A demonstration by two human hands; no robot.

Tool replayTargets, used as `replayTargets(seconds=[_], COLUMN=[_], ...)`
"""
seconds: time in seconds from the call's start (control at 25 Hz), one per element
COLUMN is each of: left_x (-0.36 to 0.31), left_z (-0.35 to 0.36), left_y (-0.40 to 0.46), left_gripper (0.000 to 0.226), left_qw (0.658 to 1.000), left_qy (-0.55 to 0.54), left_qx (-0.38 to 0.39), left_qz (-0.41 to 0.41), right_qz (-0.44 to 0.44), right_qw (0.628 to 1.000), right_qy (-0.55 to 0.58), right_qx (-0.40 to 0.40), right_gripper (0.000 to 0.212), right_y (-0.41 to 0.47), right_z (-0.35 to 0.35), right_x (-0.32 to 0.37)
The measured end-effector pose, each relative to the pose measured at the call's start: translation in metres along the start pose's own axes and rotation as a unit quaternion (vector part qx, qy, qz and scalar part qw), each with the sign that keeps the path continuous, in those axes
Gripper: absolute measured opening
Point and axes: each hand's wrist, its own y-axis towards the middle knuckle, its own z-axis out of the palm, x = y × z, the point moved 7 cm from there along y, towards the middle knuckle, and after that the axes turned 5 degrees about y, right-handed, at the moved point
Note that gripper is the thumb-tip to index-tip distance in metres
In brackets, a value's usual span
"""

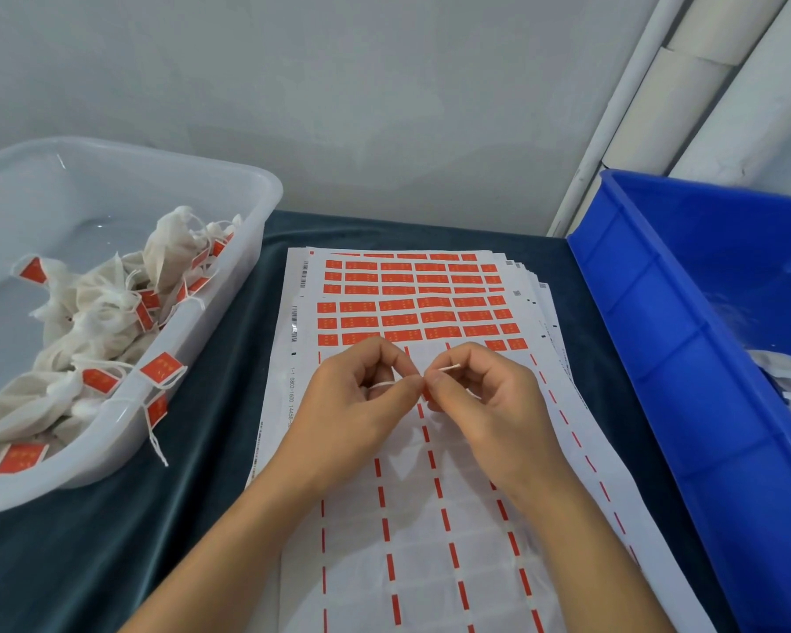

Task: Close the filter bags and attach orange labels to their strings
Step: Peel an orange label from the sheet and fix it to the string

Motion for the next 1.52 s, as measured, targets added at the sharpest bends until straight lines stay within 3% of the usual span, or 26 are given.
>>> replayTargets(seconds=[0.48,0.76,1.0,1.12,1.2,1.32,1.52], left_x=[0.003,-0.002,-0.001,-0.003,-0.003,-0.005,-0.009], left_z=[0.005,0.002,0.007,0.004,0.000,-0.009,-0.023], left_y=[0.000,0.000,-0.003,-0.003,-0.003,-0.005,-0.006], left_gripper=[0.018,0.015,0.019,0.012,0.007,0.015,0.024], left_qw=[0.998,1.000,0.997,0.997,0.991,0.949,0.928], left_qy=[0.048,0.017,0.061,0.060,0.127,0.311,0.374], left_qx=[0.031,0.022,0.049,0.041,0.029,-0.005,0.006], left_qz=[0.006,0.013,0.017,0.021,0.025,0.050,-0.004], right_qz=[-0.008,-0.019,-0.033,-0.022,-0.016,-0.008,-0.016], right_qw=[1.000,1.000,0.999,1.000,0.999,0.996,0.994], right_qy=[-0.007,-0.001,-0.015,-0.014,-0.016,-0.009,-0.058], right_qx=[0.007,-0.015,0.016,-0.012,-0.049,-0.094,-0.096], right_gripper=[0.010,0.013,0.014,0.012,0.008,0.004,0.010], right_y=[-0.001,0.000,-0.001,0.000,0.000,-0.001,0.000], right_z=[0.002,-0.001,0.004,0.001,-0.004,-0.012,-0.010], right_x=[0.002,0.002,0.004,0.002,0.000,-0.001,0.001])
